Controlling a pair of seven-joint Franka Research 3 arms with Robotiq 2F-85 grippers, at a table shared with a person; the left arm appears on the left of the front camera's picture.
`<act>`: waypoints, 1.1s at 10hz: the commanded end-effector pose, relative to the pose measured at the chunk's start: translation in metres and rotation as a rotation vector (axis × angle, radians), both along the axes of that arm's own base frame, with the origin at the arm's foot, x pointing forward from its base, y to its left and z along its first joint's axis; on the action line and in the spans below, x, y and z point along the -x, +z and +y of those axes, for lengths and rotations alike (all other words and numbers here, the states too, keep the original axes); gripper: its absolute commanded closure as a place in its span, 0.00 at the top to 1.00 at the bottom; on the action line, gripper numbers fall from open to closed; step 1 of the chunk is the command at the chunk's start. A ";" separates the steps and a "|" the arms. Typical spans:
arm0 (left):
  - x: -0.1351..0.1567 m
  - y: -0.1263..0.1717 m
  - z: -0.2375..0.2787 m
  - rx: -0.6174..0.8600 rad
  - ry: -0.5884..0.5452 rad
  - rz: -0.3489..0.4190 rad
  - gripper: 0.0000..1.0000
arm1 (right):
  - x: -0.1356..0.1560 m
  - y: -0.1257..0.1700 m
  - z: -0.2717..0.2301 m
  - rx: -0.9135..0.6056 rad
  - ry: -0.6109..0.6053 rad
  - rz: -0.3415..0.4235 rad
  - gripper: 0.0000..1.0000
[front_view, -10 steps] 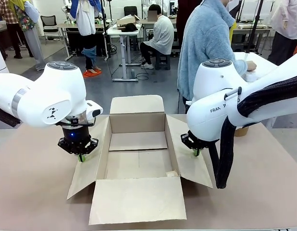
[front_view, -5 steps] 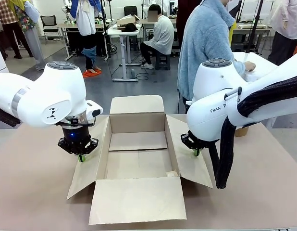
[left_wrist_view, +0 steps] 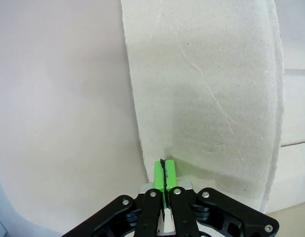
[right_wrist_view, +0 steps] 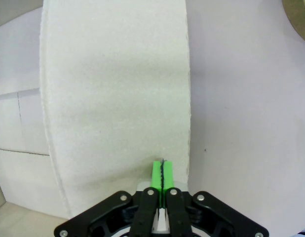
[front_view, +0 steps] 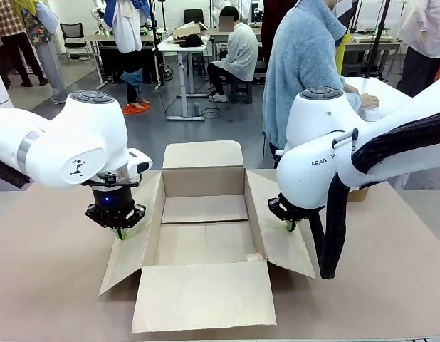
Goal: Wrap the clocks to prevent damage.
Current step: Once the human has placed the objects inside and stepped back, release both hands from the side flaps of the Package Box.
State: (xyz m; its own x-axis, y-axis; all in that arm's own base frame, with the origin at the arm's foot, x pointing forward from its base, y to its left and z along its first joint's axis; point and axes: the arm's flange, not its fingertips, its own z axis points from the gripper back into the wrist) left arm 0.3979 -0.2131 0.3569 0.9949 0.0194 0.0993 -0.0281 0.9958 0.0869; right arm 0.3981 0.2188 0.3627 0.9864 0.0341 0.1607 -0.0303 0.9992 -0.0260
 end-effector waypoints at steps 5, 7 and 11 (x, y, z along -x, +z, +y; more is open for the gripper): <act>0.000 -0.001 0.000 -0.008 -0.009 -0.004 0.00 | 0.000 -0.001 -0.001 0.003 -0.002 0.004 0.01; 0.000 -0.001 0.000 -0.008 -0.009 -0.004 0.00 | 0.000 -0.001 -0.001 0.003 -0.002 0.004 0.01; 0.000 -0.001 0.000 -0.008 -0.009 -0.004 0.00 | 0.000 -0.001 -0.001 0.003 -0.002 0.004 0.01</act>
State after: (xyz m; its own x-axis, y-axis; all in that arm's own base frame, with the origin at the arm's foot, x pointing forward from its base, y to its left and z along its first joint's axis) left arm 0.3979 -0.2131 0.3569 0.9949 0.0194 0.0993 -0.0281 0.9958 0.0869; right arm 0.3981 0.2188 0.3627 0.9864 0.0341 0.1607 -0.0303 0.9992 -0.0260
